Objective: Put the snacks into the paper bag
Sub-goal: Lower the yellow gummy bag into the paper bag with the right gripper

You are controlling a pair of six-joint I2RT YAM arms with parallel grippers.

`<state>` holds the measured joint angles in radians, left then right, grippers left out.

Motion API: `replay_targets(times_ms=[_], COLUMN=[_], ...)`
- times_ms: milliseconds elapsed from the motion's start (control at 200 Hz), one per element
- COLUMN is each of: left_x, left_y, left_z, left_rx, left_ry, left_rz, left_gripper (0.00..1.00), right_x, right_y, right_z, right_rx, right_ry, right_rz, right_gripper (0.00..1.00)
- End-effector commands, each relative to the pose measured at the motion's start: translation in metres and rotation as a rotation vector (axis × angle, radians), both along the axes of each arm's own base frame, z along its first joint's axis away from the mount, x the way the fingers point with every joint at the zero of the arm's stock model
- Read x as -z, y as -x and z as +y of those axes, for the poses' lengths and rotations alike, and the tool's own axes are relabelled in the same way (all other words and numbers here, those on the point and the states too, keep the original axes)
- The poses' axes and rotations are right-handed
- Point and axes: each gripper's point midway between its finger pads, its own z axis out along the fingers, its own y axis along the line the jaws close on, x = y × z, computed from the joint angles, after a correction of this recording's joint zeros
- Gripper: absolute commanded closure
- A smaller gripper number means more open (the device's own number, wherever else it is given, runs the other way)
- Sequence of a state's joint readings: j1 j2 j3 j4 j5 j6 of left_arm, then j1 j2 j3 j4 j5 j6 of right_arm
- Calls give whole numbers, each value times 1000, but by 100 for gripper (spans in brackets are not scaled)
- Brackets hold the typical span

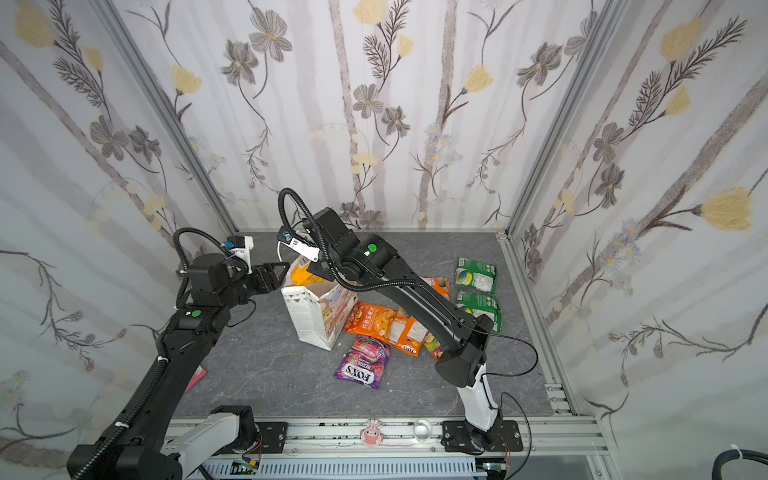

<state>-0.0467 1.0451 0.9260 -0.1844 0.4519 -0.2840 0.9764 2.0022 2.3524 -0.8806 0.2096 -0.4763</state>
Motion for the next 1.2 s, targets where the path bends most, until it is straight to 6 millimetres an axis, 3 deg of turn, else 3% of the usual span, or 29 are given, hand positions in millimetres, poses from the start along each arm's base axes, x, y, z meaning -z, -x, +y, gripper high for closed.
replay_targets(times_ms=[0, 590, 824, 1194], left_x=[-7, -7, -9, -14], left_y=[-3, -3, -2, 1], left_z=[1, 1, -1, -7], left_rx=[-3, -3, 11, 45], left_ry=[-11, -10, -1, 22], left_rz=[-25, -23, -30, -53], left_gripper=[32, 32, 32, 32], right_x=[-11, 34, 50, 56], right_y=[-5, 32, 25, 25], right_z=[6, 24, 24, 34], right_rx=[1, -89, -45, -57], right_ry=[-11, 134, 168, 142], right_rz=[-64, 9, 20, 41], right_gripper=[100, 100, 100, 100])
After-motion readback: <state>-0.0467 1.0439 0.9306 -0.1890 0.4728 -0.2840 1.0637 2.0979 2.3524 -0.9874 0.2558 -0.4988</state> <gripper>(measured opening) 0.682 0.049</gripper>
